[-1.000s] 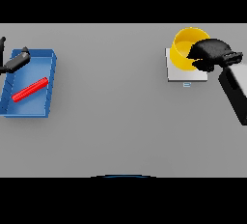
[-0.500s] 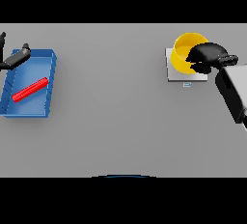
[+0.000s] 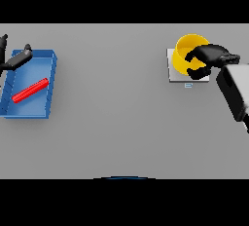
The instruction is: Pick up the red beaker and tilt it to pour out 1 green nut into yellow bowl. Pick up the yellow bowl and place it on the metallic measuring scale.
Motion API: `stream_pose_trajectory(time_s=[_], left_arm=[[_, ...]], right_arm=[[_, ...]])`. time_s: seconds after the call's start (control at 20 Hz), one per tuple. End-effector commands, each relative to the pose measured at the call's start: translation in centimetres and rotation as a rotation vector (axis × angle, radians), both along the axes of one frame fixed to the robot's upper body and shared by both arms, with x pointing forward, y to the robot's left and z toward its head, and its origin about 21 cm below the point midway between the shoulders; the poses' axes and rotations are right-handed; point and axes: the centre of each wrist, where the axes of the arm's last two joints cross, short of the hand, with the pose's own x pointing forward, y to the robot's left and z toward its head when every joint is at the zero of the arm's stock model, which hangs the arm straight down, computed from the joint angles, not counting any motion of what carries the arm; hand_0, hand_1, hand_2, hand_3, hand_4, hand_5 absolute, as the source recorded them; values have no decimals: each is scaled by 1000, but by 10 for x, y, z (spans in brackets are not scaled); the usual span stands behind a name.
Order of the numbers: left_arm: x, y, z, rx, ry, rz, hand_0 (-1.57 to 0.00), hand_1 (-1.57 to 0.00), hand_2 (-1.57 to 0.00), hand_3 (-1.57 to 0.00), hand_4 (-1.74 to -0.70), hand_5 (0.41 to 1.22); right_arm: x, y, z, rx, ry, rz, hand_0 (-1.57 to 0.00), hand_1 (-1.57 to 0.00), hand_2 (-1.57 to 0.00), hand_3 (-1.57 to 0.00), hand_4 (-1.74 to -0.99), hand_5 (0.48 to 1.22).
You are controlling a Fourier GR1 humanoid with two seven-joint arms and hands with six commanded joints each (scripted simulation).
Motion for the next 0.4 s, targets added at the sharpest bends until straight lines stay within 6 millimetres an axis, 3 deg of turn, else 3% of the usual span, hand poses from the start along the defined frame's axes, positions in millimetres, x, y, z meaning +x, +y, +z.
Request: stream_pose_trajectory(time_s=[0.0, 0.35], left_arm=[[0, 0, -4, -4, 5, -3, 1, 1, 1, 1, -810, 739], [-1, -5, -3, -11, -6, -6, 1, 1, 1, 1, -821, 734]], right_arm=[[1, 0, 2, -2, 1, 5, -255, -226, -390, -541, -1385, 780], [4, 3, -1, -38, 20, 33, -53, -47, -115, -348, -1308, 733]])
